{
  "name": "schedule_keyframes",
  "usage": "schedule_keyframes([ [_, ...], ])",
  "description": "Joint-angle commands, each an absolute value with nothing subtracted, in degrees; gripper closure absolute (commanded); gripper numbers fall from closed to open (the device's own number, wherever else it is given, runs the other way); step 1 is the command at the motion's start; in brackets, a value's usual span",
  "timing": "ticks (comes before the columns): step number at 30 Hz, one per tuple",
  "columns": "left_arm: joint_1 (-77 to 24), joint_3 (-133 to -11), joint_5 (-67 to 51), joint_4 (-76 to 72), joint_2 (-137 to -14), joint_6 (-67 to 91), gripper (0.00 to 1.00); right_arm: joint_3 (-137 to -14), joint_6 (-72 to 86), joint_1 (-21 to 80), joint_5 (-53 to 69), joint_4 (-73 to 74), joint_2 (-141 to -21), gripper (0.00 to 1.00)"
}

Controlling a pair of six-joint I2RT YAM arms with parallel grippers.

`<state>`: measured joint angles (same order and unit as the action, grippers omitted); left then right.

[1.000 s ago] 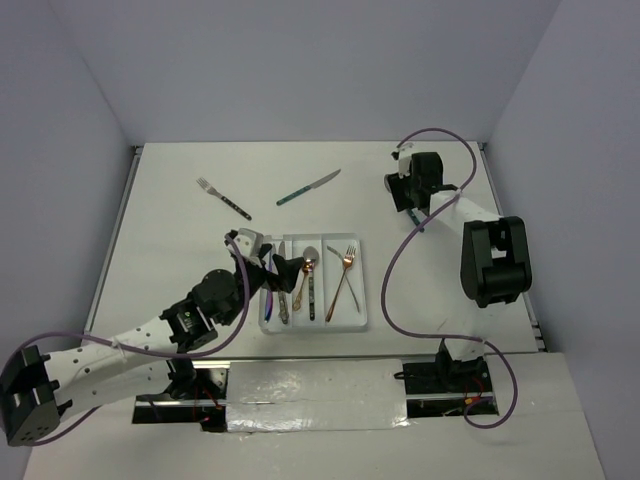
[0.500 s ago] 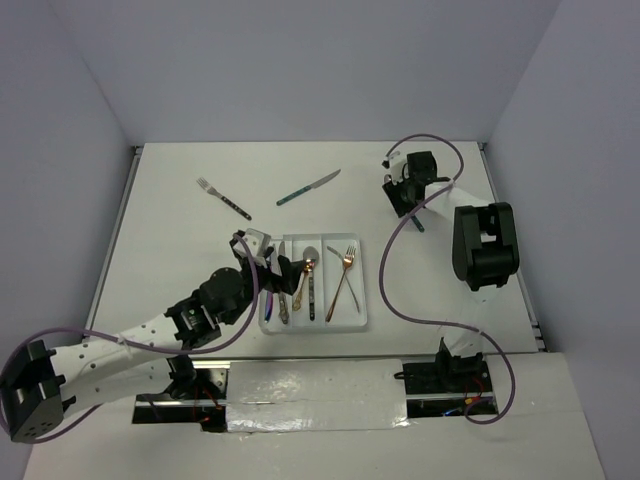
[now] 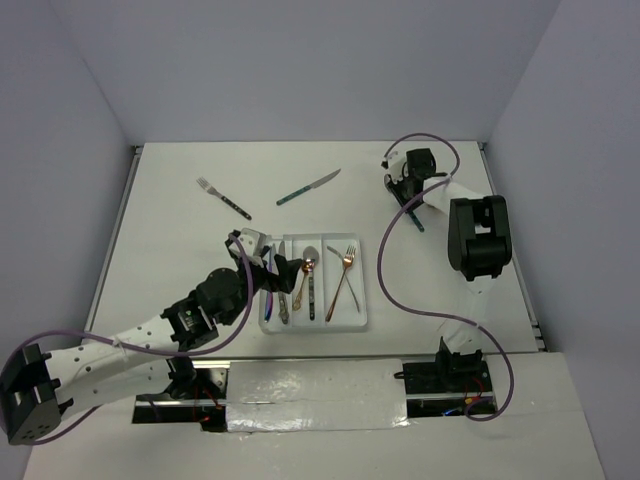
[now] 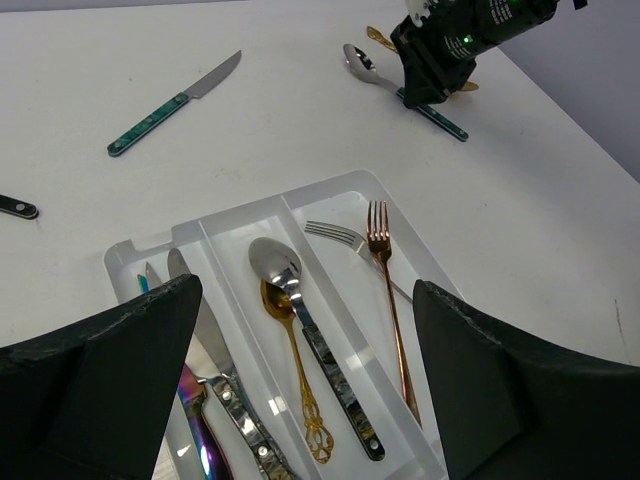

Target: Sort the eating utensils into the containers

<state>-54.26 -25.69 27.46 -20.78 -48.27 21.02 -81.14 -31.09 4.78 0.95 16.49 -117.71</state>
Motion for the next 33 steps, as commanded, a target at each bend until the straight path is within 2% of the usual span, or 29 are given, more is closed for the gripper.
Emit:
schedule_keyframes([
  [1, -54.32, -28.12, 28.91, -21.89, -47.99, 20.39, 0.01, -85.59, -32.34, 3.6, 1.41, 19.85, -119.79, 0.7],
  [3, -54.4, -28.82, 29.0, -21.36, -48.6, 20.48, 0.01, -86.57, -32.43, 3.6, 2.81, 23.18, -121.11, 0.68],
  [5, -54.32, -29.35, 29.53, -21.01, -49.65, 20.04, 0.01, -86.66, -32.61, 4.3, 2.73, 24.34, -121.55, 0.59],
  [7, -54.32, -29.79, 30.41, -20.05, -50.36, 20.13, 0.01, -85.79, -32.96, 4.48, 2.72, 25.22, -121.64, 0.55],
  [9, -54.4, -30.67, 30.67, -19.16, -50.89, 19.95, 0.0, -85.61, -32.87, 4.31, 4.04, 26.27, -121.64, 0.55],
  [12, -54.32, -30.67, 31.55, -18.46, -49.75, 20.13, 0.01, -84.29, -32.87, 4.57, 4.04, 25.93, -120.94, 0.65],
  [13, -54.32, -30.41, 31.38, -18.63, -49.31, 20.13, 0.01, -83.33, -32.44, 4.66, 4.04, 25.67, -119.98, 0.76],
  [14, -54.4, -29.8, 30.94, -19.33, -48.26, 20.04, 0.01, -82.89, -32.17, 5.01, 4.04, 25.66, -119.45, 0.8],
  [20, -54.32, -29.09, 31.73, -18.9, -45.62, 20.13, 0.01, -79.9, -29.19, 5.8, 8.87, 24.53, -113.04, 0.99],
  [27, -54.4, -28.83, 27.78, -20.65, -44.91, 18.9, 0.01, -83.13, -21.47, 8.08, 9.66, 25.56, -109.42, 1.0],
  [33, -54.49, -29.44, 32.34, -18.37, -45.44, 19.42, 0.01, -92.18, -6.37, 9.58, 10.29, 28.04, -108.56, 1.0],
])
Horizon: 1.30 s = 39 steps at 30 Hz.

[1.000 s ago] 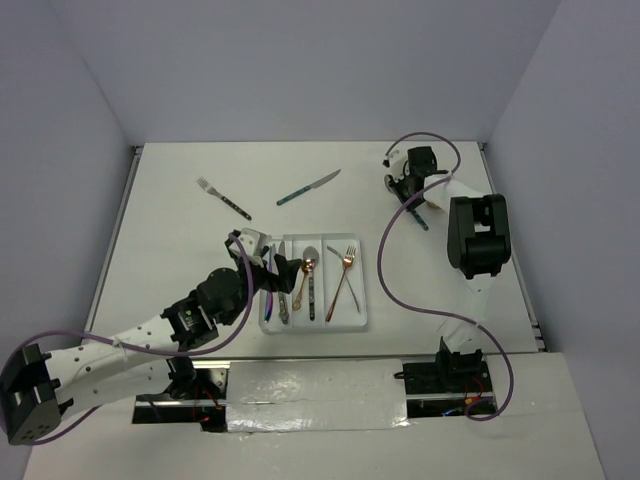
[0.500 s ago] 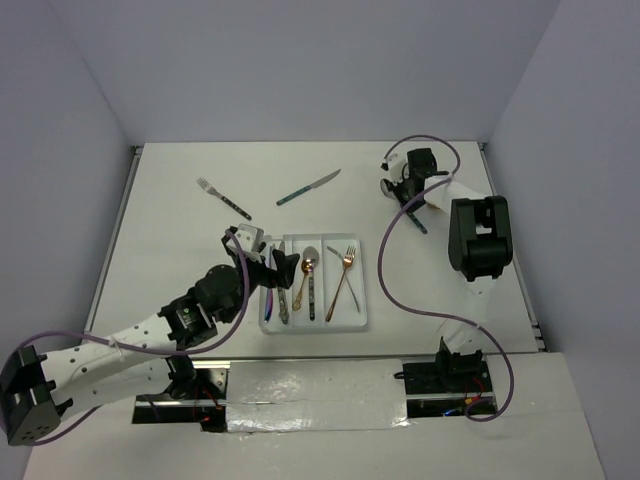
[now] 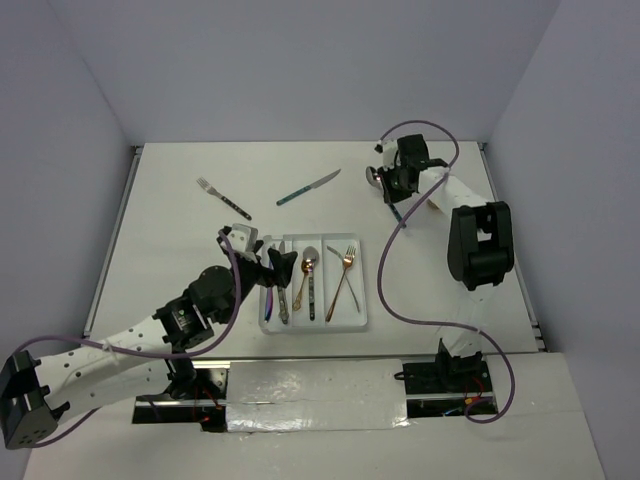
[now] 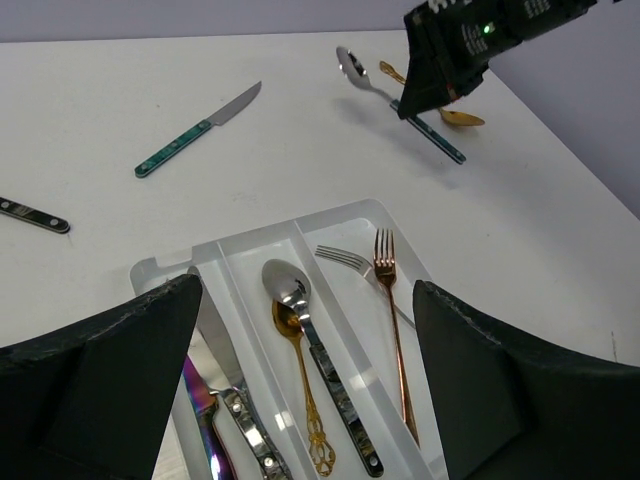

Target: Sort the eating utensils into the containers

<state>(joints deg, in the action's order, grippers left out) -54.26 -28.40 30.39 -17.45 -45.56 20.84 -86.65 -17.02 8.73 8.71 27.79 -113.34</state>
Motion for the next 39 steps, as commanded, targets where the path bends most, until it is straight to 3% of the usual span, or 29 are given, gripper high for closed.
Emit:
schedule_keyframes([
  [1, -54.49, -29.36, 32.78, -18.28, -45.35, 19.51, 0.01, -92.2, -3.2, 10.1, 8.63, 27.6, -107.41, 1.0],
  [3, -54.41, -29.36, 34.45, -17.58, -44.91, 20.21, 0.01, -92.72, 5.14, 12.12, 3.17, 28.55, -104.69, 1.0],
  [7, -54.4, -28.83, 36.73, -17.4, -44.03, 20.3, 0.01, -86.94, 20.69, 17.39, 6.43, 27.34, -98.81, 1.0],
  [11, -54.49, -27.86, 38.06, -18.1, -43.07, 20.3, 0.01, -81.31, 27.85, 27.93, 0.09, 25.25, -94.67, 1.0],
  [17, -54.49, -28.21, 39.55, -17.23, -42.89, 20.48, 0.01, -59.44, 44.88, 41.56, -6.67, 7.31, -84.65, 1.0],
  [24, -54.49, -26.37, 37.79, -19.25, -40.6, 20.39, 0.01, -55.65, 49.65, 49.82, -18.62, 7.39, -84.29, 1.0],
  [39, -54.49, -26.19, 37.53, -19.69, -41.13, 20.57, 0.01, -57.91, 49.74, 52.38, -20.92, 4.74, -94.48, 1.0],
])
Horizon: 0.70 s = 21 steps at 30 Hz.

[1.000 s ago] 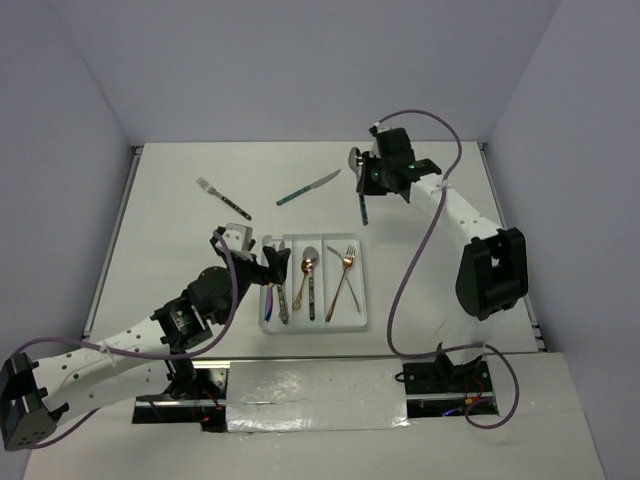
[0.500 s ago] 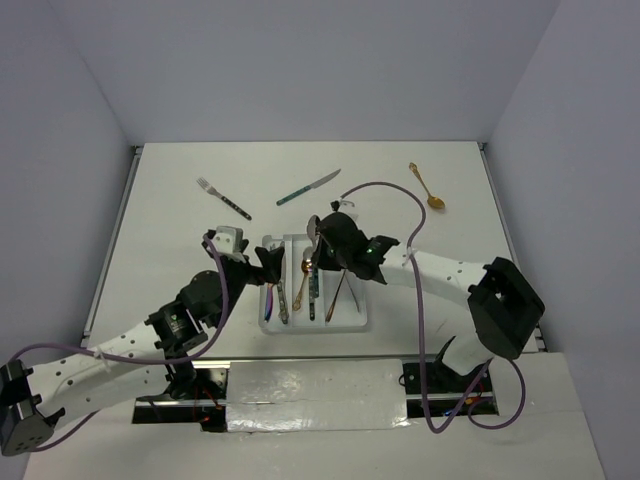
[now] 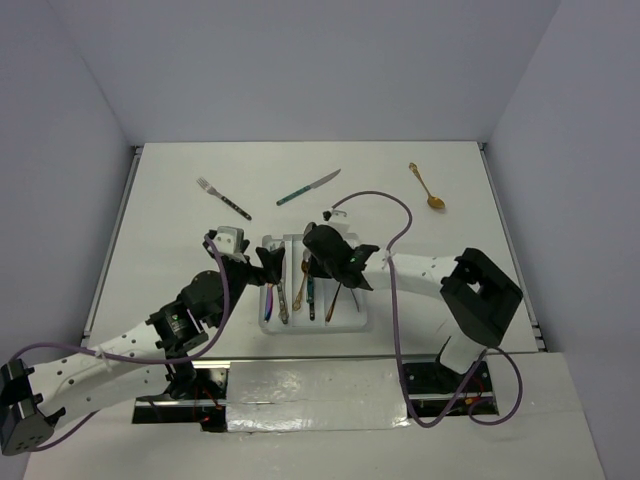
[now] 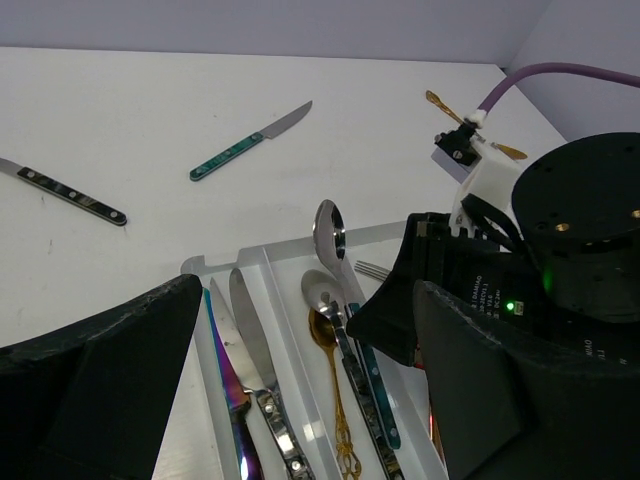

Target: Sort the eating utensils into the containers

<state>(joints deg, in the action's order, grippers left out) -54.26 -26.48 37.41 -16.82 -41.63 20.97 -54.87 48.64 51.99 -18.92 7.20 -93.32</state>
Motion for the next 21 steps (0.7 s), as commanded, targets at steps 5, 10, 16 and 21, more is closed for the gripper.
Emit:
schedule_keyframes([
  [5, -54.49, -26.28, 37.44, -19.86, -41.31, 20.65, 0.01, -58.27, 50.45, 52.3, -20.39, 5.27, -96.41, 0.9],
  [10, -54.49, -26.54, 37.62, -19.6, -42.01, 20.83, 0.01, -57.22, 49.49, 52.56, -20.21, 4.31, -94.41, 0.69],
  [16, -54.49, -26.9, 38.06, -18.81, -42.36, 21.36, 0.01, -56.69, 45.36, 52.3, -29.43, 6.06, -87.55, 0.5],
  [21, -54.41, -26.81, 38.06, -18.72, -42.1, 21.36, 0.01, -54.76, 45.17, 44.15, -32.7, 9.49, -78.15, 0.44],
])
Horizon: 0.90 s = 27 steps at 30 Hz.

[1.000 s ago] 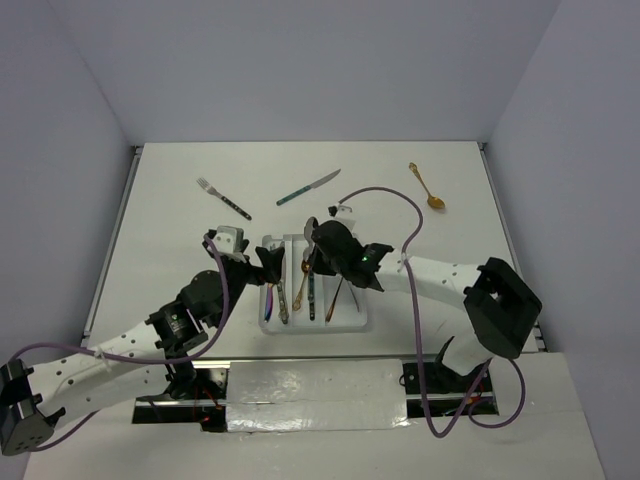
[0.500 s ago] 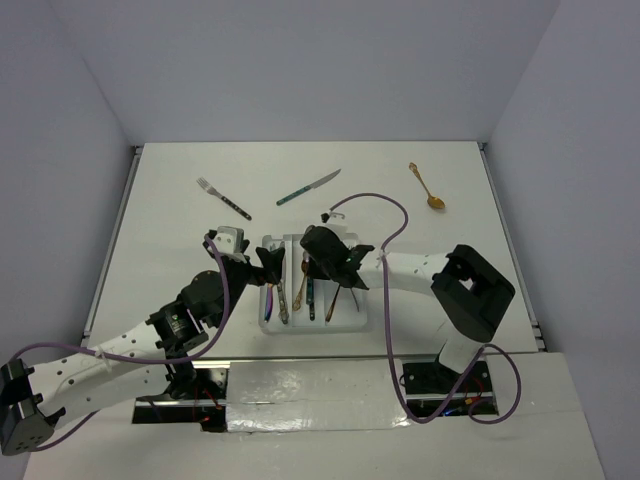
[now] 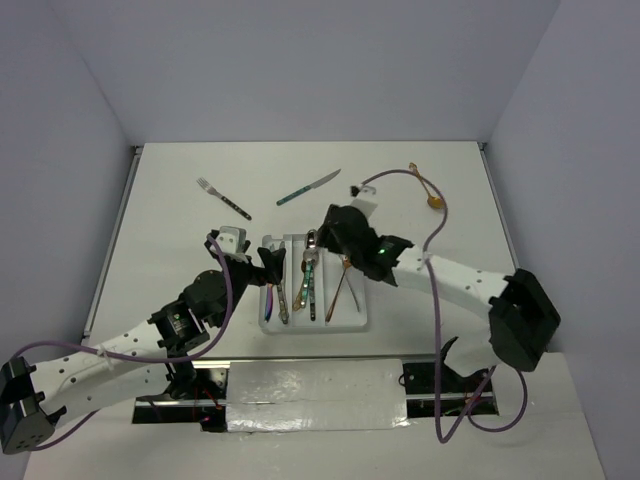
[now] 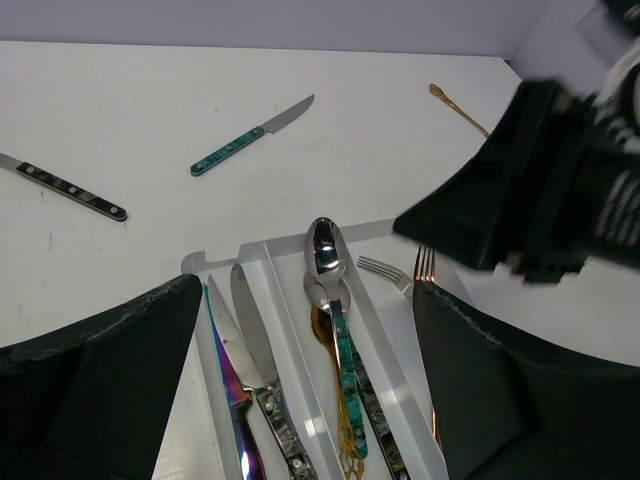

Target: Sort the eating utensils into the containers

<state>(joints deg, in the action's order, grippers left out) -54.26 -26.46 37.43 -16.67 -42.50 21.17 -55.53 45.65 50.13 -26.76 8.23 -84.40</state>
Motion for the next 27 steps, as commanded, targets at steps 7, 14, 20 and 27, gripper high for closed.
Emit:
schedule_keyframes([
  [7, -54.49, -26.98, 37.88, -18.63, -42.1, 21.62, 0.01, -49.83, 44.04, 22.52, -31.9, 8.96, -68.56, 0.43],
  [14, -54.49, -27.07, 37.88, -18.63, -42.63, 21.71, 0.01, -47.37, 25.5, 19.77, -0.69, -11.04, -74.78, 0.48],
  [20, -54.49, -26.98, 38.41, -18.63, -43.24, 21.45, 0.01, -56.06, 27.5, 17.59, -9.47, -4.23, -85.68, 0.46],
  [27, -54.4, -27.51, 37.97, -18.19, -43.94, 21.27, 0.01, -55.29, 37.52, 8.62, -15.9, 0.0, -84.82, 0.33],
])
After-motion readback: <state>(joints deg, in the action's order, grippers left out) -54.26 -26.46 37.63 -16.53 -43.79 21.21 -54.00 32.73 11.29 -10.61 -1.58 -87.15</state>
